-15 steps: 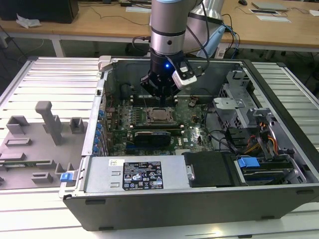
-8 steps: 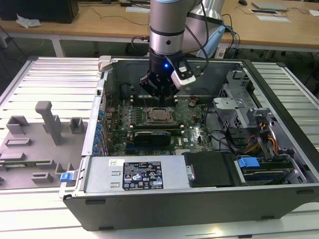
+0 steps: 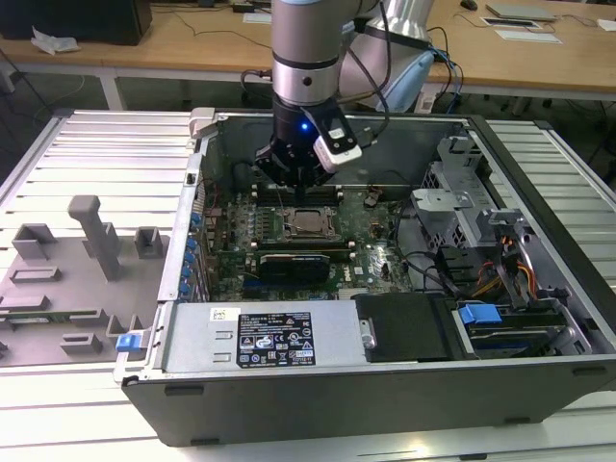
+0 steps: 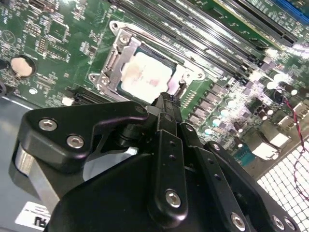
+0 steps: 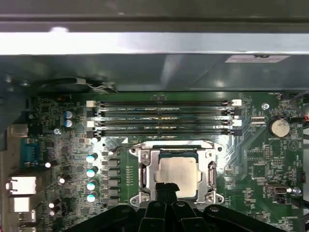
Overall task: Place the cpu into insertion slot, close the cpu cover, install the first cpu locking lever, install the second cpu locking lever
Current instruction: 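Install the first cpu locking lever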
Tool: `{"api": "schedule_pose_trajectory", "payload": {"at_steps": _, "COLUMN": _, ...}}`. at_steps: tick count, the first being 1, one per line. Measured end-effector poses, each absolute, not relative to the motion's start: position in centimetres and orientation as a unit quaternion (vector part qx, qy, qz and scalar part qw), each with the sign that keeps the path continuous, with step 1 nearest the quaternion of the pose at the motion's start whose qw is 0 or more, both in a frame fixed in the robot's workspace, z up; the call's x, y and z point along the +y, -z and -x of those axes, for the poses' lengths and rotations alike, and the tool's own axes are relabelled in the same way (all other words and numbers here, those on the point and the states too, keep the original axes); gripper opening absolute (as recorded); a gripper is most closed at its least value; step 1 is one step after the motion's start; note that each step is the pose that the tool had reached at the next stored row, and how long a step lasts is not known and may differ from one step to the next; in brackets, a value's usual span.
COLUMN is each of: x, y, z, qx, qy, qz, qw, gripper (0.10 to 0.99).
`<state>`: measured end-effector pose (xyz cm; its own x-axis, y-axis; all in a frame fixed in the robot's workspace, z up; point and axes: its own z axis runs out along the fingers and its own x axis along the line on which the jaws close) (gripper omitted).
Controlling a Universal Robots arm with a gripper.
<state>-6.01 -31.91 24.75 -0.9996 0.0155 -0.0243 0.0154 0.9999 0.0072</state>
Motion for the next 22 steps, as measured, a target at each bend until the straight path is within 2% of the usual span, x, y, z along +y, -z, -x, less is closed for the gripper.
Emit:
{"api": "schedule_pose_trajectory", "payload": {"at_steps": 13, "x": -31.9, "y": -24.8, "z": 9.6, "qx": 1.000, "qy": -0.006, "qz": -0.008, "qw": 0.015, "gripper": 0.106}}
{"api": "schedule_pose_trajectory", "payload": {"at_steps": 16, "x": -31.9, "y": -24.7, "z": 9.9, "qx": 1.000, "qy": -0.022, "qz": -0.008, "qw": 0.015, "gripper": 0.106}}
{"api": "schedule_pose_trajectory", "payload": {"at_steps": 22, "x": -31.9, "y": -24.7, "z": 10.2, "qx": 0.997, "qy": -0.082, "qz": -0.009, "qw": 0.015, "gripper": 0.106}}
